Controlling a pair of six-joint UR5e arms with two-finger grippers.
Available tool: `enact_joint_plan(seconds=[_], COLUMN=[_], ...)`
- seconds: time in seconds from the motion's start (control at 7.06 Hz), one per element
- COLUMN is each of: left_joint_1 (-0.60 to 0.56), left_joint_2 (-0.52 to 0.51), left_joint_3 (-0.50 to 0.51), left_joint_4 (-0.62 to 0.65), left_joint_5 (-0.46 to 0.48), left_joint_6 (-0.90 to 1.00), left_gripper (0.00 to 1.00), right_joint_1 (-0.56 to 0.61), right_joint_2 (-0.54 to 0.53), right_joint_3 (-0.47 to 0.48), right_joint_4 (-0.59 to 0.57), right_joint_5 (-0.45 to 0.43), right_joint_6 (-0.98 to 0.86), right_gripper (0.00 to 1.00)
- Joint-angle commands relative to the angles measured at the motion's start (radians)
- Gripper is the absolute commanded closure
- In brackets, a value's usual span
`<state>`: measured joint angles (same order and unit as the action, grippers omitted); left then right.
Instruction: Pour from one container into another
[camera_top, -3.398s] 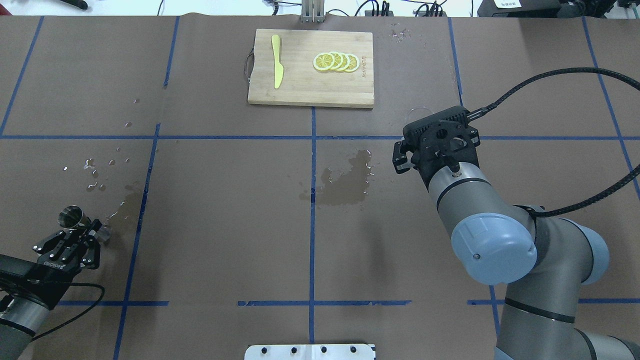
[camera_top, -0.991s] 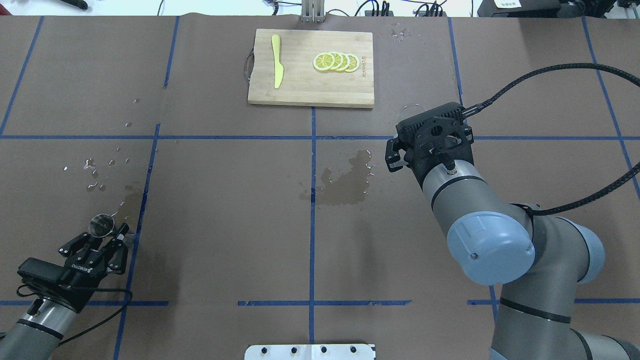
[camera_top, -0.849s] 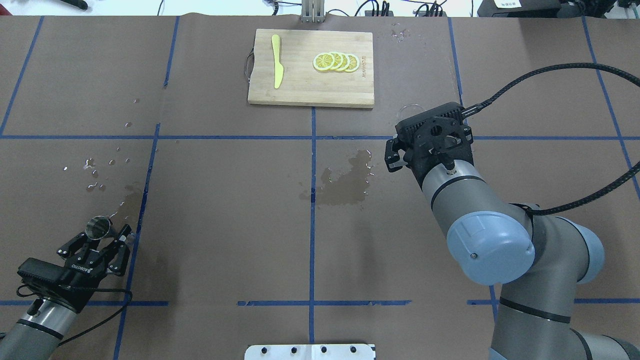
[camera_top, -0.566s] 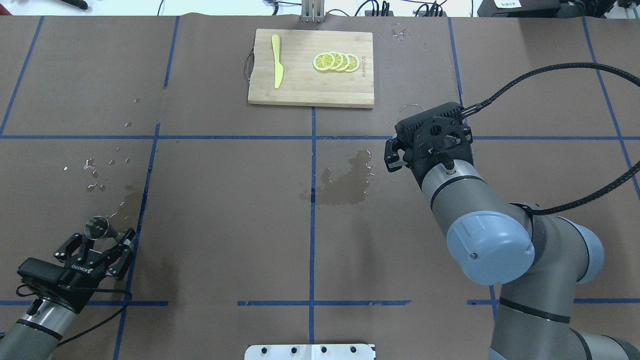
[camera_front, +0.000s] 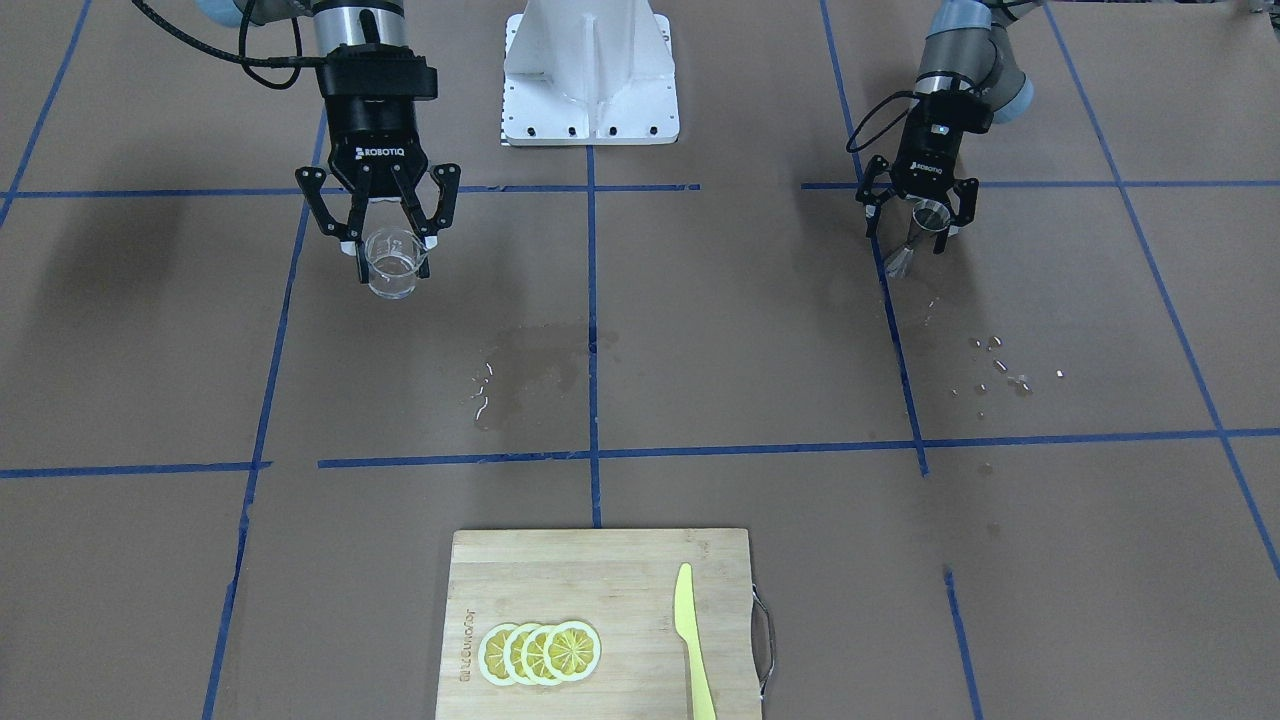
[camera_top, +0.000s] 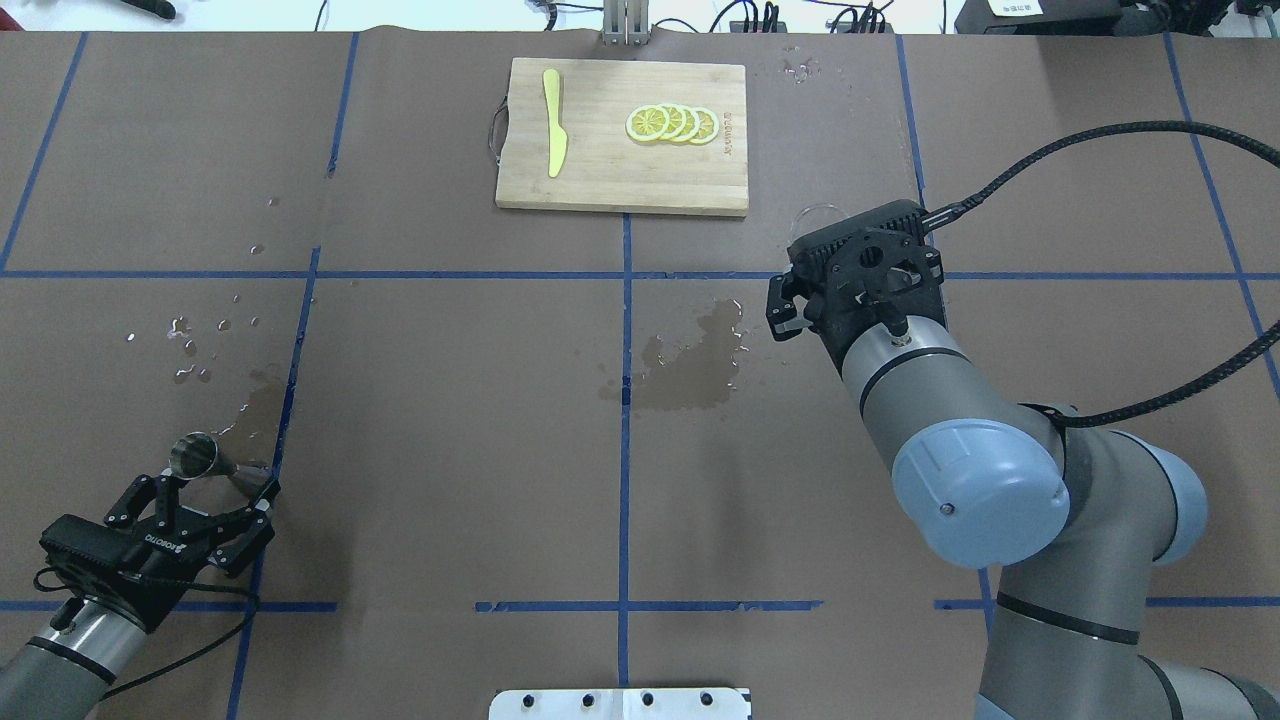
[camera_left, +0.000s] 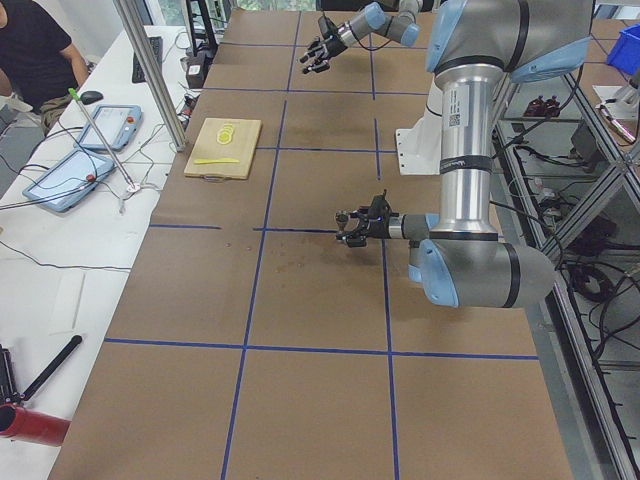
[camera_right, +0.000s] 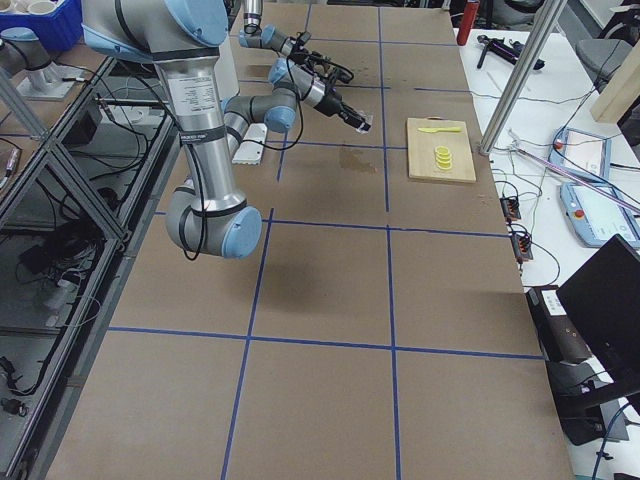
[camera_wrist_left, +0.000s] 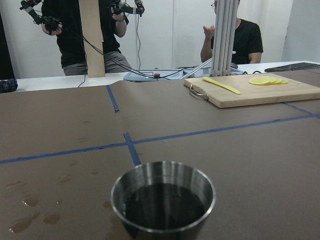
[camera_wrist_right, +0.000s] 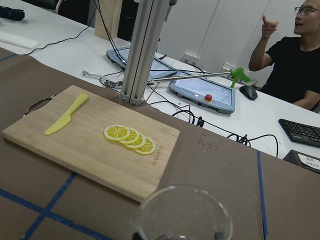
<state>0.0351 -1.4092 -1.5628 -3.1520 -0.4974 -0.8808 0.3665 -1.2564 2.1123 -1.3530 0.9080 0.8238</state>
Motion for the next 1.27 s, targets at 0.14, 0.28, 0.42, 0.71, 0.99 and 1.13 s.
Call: enact_joint_plan(seconds=[0.14, 0.28, 0.42, 0.71, 0.99, 1.13], left_joint_1=[-0.001, -0.003, -0.004, -0.015, -0.065, -0.114], left_joint_2=[0.094, 0.137, 0.197, 0.298, 0.361, 0.363], left_joint_3=[-0.086, -0.107, -0.141, -0.172, -0.161, -0.128], left_joint_4=[0.007, 0.007, 0.007, 0.007, 0.007, 0.006], left_joint_5=[-0.144, -0.186, -0.252, -0.393, -0.511, -0.550], left_joint_6=[0.002, 0.006, 0.041, 0.096, 0.105, 0.108], left_gripper=[0.01, 0.01, 0.01, 0.01, 0.01, 0.01], right_joint_1=[0.000, 0.000, 0.000, 0.002, 0.003, 0.003], right_joint_2=[0.000, 0.000, 0.000, -0.001, -0.003, -0.003], right_joint_3=[0.002, 0.002, 0.002, 0.002, 0.002, 0.002], right_joint_4=[0.000, 0.000, 0.000, 0.000, 0.000, 0.002], right_joint_5=[0.002, 0.002, 0.002, 0.003, 0.003, 0.003], right_joint_6=[0.000, 0.000, 0.000, 0.000, 0.000, 0.008], right_gripper=[1.00, 1.00, 1.00, 1.00, 1.00, 1.00])
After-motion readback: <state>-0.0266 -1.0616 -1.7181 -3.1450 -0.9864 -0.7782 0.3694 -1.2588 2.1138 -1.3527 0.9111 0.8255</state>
